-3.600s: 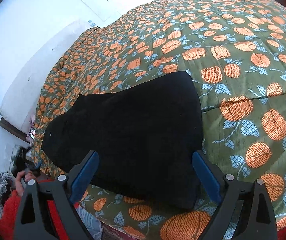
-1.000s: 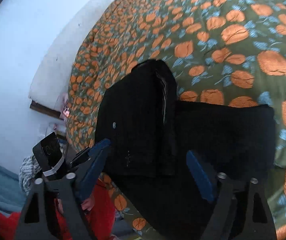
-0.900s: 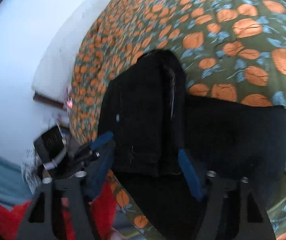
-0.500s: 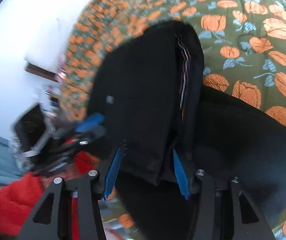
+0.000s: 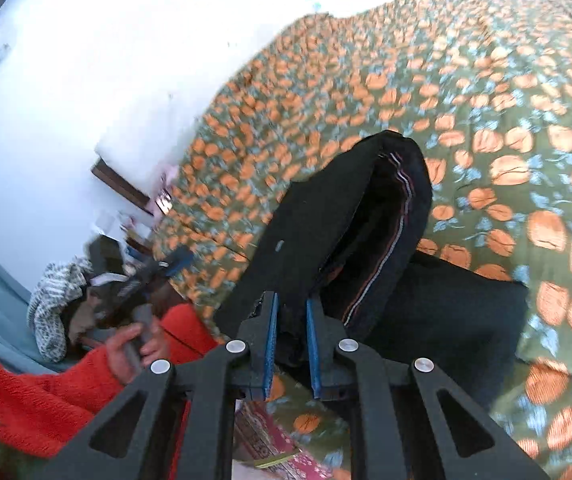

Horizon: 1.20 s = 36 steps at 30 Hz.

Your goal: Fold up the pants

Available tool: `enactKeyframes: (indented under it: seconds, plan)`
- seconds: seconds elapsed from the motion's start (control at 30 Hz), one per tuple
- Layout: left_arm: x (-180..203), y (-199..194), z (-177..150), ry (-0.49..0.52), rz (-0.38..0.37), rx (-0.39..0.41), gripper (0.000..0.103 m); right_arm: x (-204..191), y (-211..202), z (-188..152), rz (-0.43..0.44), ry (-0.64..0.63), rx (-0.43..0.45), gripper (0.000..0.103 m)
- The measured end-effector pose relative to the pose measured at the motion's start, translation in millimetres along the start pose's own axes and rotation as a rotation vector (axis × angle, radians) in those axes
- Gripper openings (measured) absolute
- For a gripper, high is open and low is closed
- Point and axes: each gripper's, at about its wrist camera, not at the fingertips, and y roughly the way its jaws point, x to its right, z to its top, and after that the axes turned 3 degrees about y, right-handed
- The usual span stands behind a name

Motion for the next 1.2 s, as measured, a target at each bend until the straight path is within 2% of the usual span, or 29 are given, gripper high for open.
enactKeyframes:
  seconds: [0.07,0.17,0.23,0.37,0.47,0.53,0.6,0.7,0.77,0.83,0.93,1.0,1.03,1.1,1.2]
  plan:
    - [5.3,1.2,-2.7,0.022,-0.009,-0.005,0.082,11.7,-19.0,-15.4,-0.027,0.030,0.010,0.014]
    - [13.5,7.3,-4.3,0.068,-0.014,-0.017,0.082,49.6,-31.9,-42.4,-0.077,0.149,-0.011,0.014]
    - [20.1,12.6,-6.9,0.085,-0.021,-0.037,0.082,77.5,-23.6,-67.2,-0.153,0.204,-0.051,0.013]
    - [37.1,19.3,-15.3,0.156,-0.017,-0.071,0.082,96.8,-14.4,-87.9,-0.160,0.277,-0.019,0.013]
    - [48.6,23.8,-22.5,0.224,0.003,-0.091,0.082,86.8,-13.2,-77.4,-0.203,0.231,-0.029,0.017]
    - [54.7,28.3,-27.8,0.259,0.017,-0.110,0.082,71.4,-20.6,-59.0,-0.299,0.144,-0.045,0.023]
    - [59.2,32.3,-31.5,0.281,0.030,-0.124,0.082,58.5,-33.8,-43.2,-0.363,0.075,-0.021,0.023]
    - [66.4,40.6,-35.2,0.317,0.058,-0.146,0.082,24.7,-34.5,-3.1,-0.383,-0.045,0.036,0.025]
    - [70.4,43.9,-37.5,0.343,0.087,-0.156,0.082,6.5,-24.3,11.3,-0.385,-0.113,0.056,0.035]
    - [73.0,45.2,-39.6,0.368,0.120,-0.163,0.082,-4.1,-4.0,19.4,-0.405,-0.166,0.070,0.040]
    - [71.8,44.6,-40.6,0.379,0.155,-0.171,0.082,7.7,40.0,14.6,-0.561,-0.230,0.009,0.040]
    - [69.0,45.7,-40.7,0.375,0.168,-0.180,0.082,38.2,60.7,2.7,-0.628,-0.177,-0.070,0.037]
    - [67.2,45.9,-40.8,0.374,0.176,-0.183,0.082,46.6,62.7,-1.5,-0.657,-0.152,-0.082,0.037]
    - [64.3,46.1,-41.4,0.374,0.192,-0.189,0.082,49.0,47.4,-9.1,-0.649,-0.131,-0.032,0.037]
    - [61.4,49.9,-40.5,0.363,0.199,-0.199,0.082,29.2,24.8,-16.1,-0.632,-0.149,0.032,0.037]
